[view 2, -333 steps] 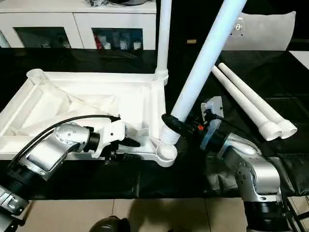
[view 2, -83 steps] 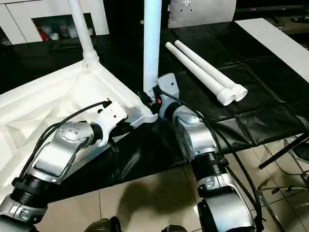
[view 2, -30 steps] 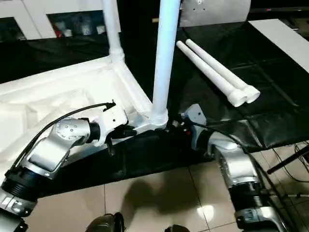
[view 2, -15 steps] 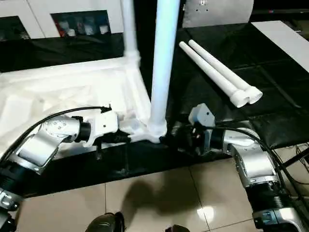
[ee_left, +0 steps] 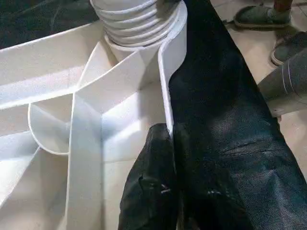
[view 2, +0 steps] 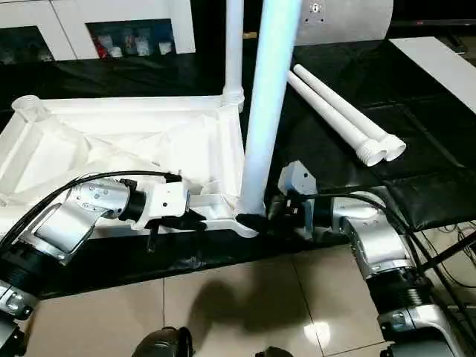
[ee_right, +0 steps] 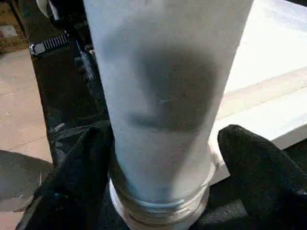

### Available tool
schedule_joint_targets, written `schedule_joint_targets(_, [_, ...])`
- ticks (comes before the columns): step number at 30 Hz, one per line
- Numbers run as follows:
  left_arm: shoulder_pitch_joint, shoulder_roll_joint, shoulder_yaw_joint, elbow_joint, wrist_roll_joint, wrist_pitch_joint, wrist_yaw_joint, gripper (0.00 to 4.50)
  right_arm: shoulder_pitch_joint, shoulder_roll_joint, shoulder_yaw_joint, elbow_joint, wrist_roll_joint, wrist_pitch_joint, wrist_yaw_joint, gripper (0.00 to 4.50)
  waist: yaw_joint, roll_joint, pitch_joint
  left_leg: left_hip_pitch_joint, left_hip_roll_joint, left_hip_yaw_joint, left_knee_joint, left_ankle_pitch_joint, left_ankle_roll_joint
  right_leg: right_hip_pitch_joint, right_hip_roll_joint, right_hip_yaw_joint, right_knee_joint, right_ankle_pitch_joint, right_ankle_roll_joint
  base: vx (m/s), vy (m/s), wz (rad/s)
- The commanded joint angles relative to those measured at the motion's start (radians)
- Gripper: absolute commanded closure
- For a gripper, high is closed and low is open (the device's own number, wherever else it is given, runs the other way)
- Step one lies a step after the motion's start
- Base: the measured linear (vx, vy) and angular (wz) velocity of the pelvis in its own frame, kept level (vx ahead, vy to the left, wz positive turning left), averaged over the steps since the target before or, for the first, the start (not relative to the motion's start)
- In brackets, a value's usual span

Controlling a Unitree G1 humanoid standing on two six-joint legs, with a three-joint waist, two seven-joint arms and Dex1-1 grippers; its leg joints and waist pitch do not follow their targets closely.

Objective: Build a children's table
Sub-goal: Rotate leg to tighten

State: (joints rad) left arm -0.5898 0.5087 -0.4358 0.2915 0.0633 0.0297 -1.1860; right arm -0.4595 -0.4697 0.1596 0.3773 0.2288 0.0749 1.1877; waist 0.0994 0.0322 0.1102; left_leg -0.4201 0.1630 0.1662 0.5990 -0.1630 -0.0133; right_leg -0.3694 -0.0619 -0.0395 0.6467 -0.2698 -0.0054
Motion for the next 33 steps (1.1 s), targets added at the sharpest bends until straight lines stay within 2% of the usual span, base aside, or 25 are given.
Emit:
schedule_joint_targets(1, [0.001, -0.003, -0.045, 0.001, 0.02, -0.025, -0.048, 4.5, -0.012, 0.003, 0.007, 0.009, -0.009, -0.012, 0.019, 1.07, -0.004, -0.003, -0.087, 0.036, 0.073, -0.021, -0.056, -0.04, 0.137, 0.035, -0.089, 0.037, -0.053, 0.228, -0.332, 0.0, 0.0, 0.0])
schedule_joint_targets(6, [0.004, -0.003, -0.041, 0.006, 0.015, -0.024, -0.049, 4.5, -0.011, 0.009, 0.016, 0.018, -0.002, -0.01, 0.029, 1.55, -0.001, -0.006, -0.091, 0.034, 0.072, -0.02, -0.051, -0.012, 0.155, 0.037, -0.088, 0.036, -0.047, 0.262, -0.333, 0.0, 0.0, 0.0])
schedule_joint_targets(9, [0.007, -0.005, -0.036, 0.007, 0.01, -0.016, -0.048, 4.5, -0.004, 0.013, 0.018, 0.014, 0.007, 0.005, 0.035, 1.73, 0.0, -0.007, -0.088, 0.034, 0.072, -0.019, -0.052, -0.022, 0.155, 0.035, -0.088, 0.036, -0.049, 0.243, -0.332, 0.0, 0.0, 0.0])
schedule_joint_targets(12, [0.023, -0.034, 0.004, -0.008, -0.043, 0.062, -0.026, 4.5, 0.026, 0.044, 0.007, -0.019, 0.038, 0.097, 0.001, 1.8, -0.001, -0.005, -0.087, 0.034, 0.072, -0.02, -0.053, -0.021, 0.153, 0.034, -0.087, 0.035, -0.048, 0.234, -0.337, 0.0, 0.0, 0.0])
schedule_joint_targets(13, [0.023, -0.034, 0.004, -0.008, -0.043, 0.062, -0.026, 4.5, 0.026, 0.044, 0.007, -0.019, 0.038, 0.097, 0.001, 1.8, -0.001, -0.006, -0.086, 0.035, 0.072, -0.018, -0.054, -0.017, 0.153, 0.034, -0.086, 0.036, -0.048, 0.237, -0.338, 0.0, 0.0, 0.0])
schedule_joint_targets(14, [0.031, -0.067, 0.04, -0.026, -0.064, 0.131, 0.036, 4.5, 0.041, 0.083, -0.001, -0.027, 0.022, 0.154, -0.101, 1.8, -0.002, -0.005, -0.087, 0.035, 0.073, -0.019, -0.054, -0.011, 0.155, 0.033, -0.088, 0.036, -0.047, 0.239, -0.339, 0.0, 0.0, 0.0])
schedule_joint_targets(15, [0.033, -0.083, 0.056, -0.033, -0.07, 0.16, 0.068, 4.5, 0.046, 0.101, -0.003, -0.028, 0.009, 0.169, -0.149, 1.8, -0.005, -0.005, -0.085, 0.035, 0.073, -0.021, -0.055, -0.01, 0.153, 0.03, -0.088, 0.036, -0.048, 0.232, -0.342, 0.0, 0.0, 0.0])
schedule_joint_targets(16, [0.033, -0.083, 0.056, -0.033, -0.07, 0.16, 0.068, 4.5, 0.046, 0.101, -0.003, -0.028, 0.009, 0.169, -0.149, 1.81, -0.008, -0.005, -0.083, 0.036, 0.073, -0.021, -0.059, -0.043, 0.142, 0.029, -0.09, 0.036, -0.056, 0.189, -0.34, 0.0, 0.0, 0.0])
schedule_joint_targets(17, [0.038, -0.121, 0.087, -0.051, -0.085, 0.221, 0.132, 4.5, 0.048, 0.144, -0.009, -0.011, -0.021, 0.188, -0.253, 1.82, -0.012, -0.002, -0.079, 0.038, 0.072, -0.021, -0.066, -0.089, 0.115, 0.029, -0.091, 0.037, -0.063, 0.124, -0.334, 0.0, 0.0, 0.0])
schedule_joint_targets(20, [0.042, -0.201, 0.138, -0.078, -0.113, 0.325, 0.249, 4.5, 0.032, 0.224, -0.039, 0.04, -0.039, 0.209, -0.407, 1.83, -0.021, -0.003, -0.073, 0.04, 0.073, -0.023, -0.078, -0.172, 0.051, 0.029, -0.094, 0.04, -0.075, -0.004, -0.317, 0.0, 0.0, 0.0])
schedule_joint_targets(21, [0.039, -0.243, 0.157, -0.084, -0.12, 0.368, 0.305, 4.5, 0.011, 0.261, -0.061, 0.079, -0.042, 0.216, -0.483, 1.83, -0.03, -0.005, -0.067, 0.036, 0.071, -0.025, -0.084, -0.205, 0.029, 0.03, -0.095, 0.04, -0.08, -0.063, -0.303, 0.0, 0.0, 0.0])
schedule_joint_targets(22, [0.036, -0.277, 0.169, -0.086, -0.122, 0.399, 0.348, 4.5, -0.009, 0.288, -0.077, 0.114, -0.045, 0.22, -0.544, 1.83, -0.034, -0.003, -0.066, 0.039, 0.071, -0.023, -0.086, -0.227, 0.015, 0.027, -0.095, 0.041, -0.084, -0.094, -0.298, 0.0, 0.0, 0.0])
schedule_joint_targets(23, [0.031, -0.315, 0.179, -0.088, -0.118, 0.429, 0.393, 4.5, -0.031, 0.317, -0.096, 0.149, -0.051, 0.227, -0.608, 1.83, -0.047, -0.006, -0.062, 0.038, 0.068, -0.026, -0.089, -0.266, -0.015, 0.025, -0.096, 0.042, -0.09, -0.161, -0.28, 0.0, 0.0, 0.0])
schedule_joint_targets(24, [0.028, -0.349, 0.186, -0.089, -0.11, 0.452, 0.435, 4.5, -0.052, 0.338, -0.111, 0.179, -0.054, 0.228, -0.658, 1.83, -0.048, -0.006, -0.062, 0.037, 0.066, -0.027, -0.09, -0.274, -0.019, 0.026, -0.095, 0.04, -0.093, -0.179, -0.268, 0.0, 0.0, 0.0])
schedule_joint_targets(25, [0.028, -0.349, 0.186, -0.089, -0.11, 0.452, 0.435, 4.5, -0.052, 0.338, -0.111, 0.179, -0.054, 0.228, -0.658, 1.83, -0.052, -0.008, -0.063, 0.037, 0.067, -0.025, -0.091, -0.274, -0.02, 0.023, -0.095, 0.042, -0.096, -0.176, -0.253, 0.0, 0.0, 0.0])
schedule_joint_targets(26, [0.023, -0.386, 0.192, -0.088, -0.106, 0.468, 0.475, 4.5, -0.074, 0.357, -0.128, 0.212, -0.051, 0.227, -0.703, 1.83, -0.051, -0.009, -0.065, 0.037, 0.066, -0.024, -0.09, -0.269, -0.016, 0.023, -0.094, 0.042, -0.098, -0.165, -0.247, 0.0, 0.0, 0.0])
schedule_joint_targets(28, [0.013, -0.452, 0.195, -0.087, -0.085, 0.491, 0.551, 4.5, -0.116, 0.394, -0.166, 0.273, -0.036, 0.229, -0.782, 1.83, -0.054, -0.008, -0.068, 0.039, 0.067, -0.019, -0.087, -0.244, -0.001, 0.02, -0.095, 0.043, -0.097, -0.109, -0.251, 0.0, 0.0, 0.0])
schedule_joint_targets(29, [0.012, -0.478, 0.184, -0.087, -0.067, 0.494, 0.579, 4.5, -0.135, 0.405, -0.176, 0.301, -0.04, 0.223, -0.813, 1.83, -0.054, -0.008, -0.069, 0.036, 0.067, -0.019, -0.085, -0.224, 0.016, 0.021, -0.096, 0.042, -0.097, -0.081, -0.258, 0.0, 0.0, 0.0])
schedule_joint_targets(31, [0.013, -0.493, 0.172, -0.093, -0.05, 0.501, 0.597, 4.5, -0.149, 0.414, -0.181, 0.324, -0.052, 0.218, -0.835, 1.83, -0.052, -0.009, -0.071, 0.033, 0.066, -0.018, -0.083, -0.197, 0.03, 0.022, -0.096, 0.042, -0.096, -0.045, -0.255, 0.0, 0.0, 0.0])
schedule_joint_targets(33, [0.023, -0.487, 0.129, -0.116, -0.017, 0.505, 0.593, 4.5, -0.168, 0.427, -0.186, 0.363, -0.076, 0.214, -0.856, 1.83, -0.051, -0.007, -0.072, 0.03, 0.066, -0.016, -0.081, -0.152, 0.065, 0.022, -0.093, 0.039, -0.088, 0.048, -0.262, 0.0, 0.0, 0.0])
